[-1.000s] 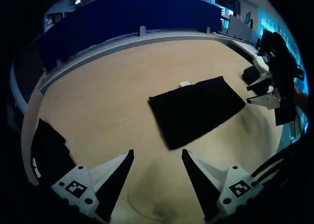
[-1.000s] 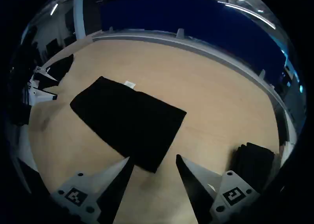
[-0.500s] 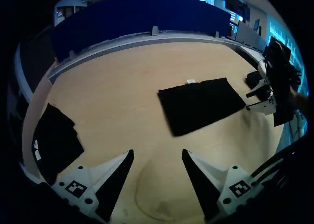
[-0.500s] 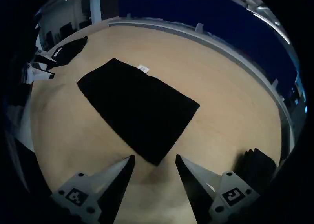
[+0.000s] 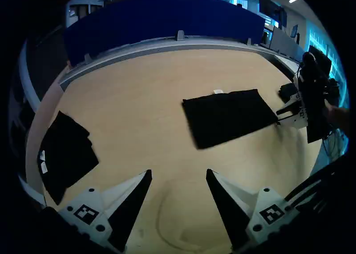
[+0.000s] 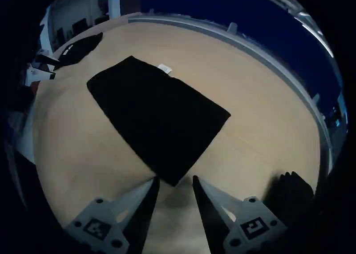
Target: Fold towel
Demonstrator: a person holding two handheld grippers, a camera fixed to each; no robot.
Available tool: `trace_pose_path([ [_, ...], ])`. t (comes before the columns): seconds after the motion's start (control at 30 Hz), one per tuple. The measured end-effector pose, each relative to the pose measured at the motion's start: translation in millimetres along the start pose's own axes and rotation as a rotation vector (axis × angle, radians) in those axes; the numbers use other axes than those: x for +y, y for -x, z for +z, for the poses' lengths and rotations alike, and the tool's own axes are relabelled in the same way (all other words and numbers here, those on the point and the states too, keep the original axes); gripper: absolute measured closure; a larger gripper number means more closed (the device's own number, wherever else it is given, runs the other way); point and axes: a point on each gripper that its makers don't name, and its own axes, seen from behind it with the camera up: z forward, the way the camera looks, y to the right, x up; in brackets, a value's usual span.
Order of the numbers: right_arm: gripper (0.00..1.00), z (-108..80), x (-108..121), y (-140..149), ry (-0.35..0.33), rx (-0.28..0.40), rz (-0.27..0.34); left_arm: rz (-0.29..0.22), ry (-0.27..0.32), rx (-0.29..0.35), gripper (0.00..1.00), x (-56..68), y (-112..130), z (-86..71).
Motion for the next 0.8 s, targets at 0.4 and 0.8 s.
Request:
trace_pose_path([
  [0.4,0.89,4.0,-6.8,0.5,-0.036,0.009,0.019,-0.018,-0.010,-0.005,0.10,-1.9,8.8,-4.6],
  [0.8,0.94,-9.7,2.7,-14.8,0.002,0.045,-0.007,-0.029,-0.006,-0.011,0.10,-0.6,17.0,-6.9],
])
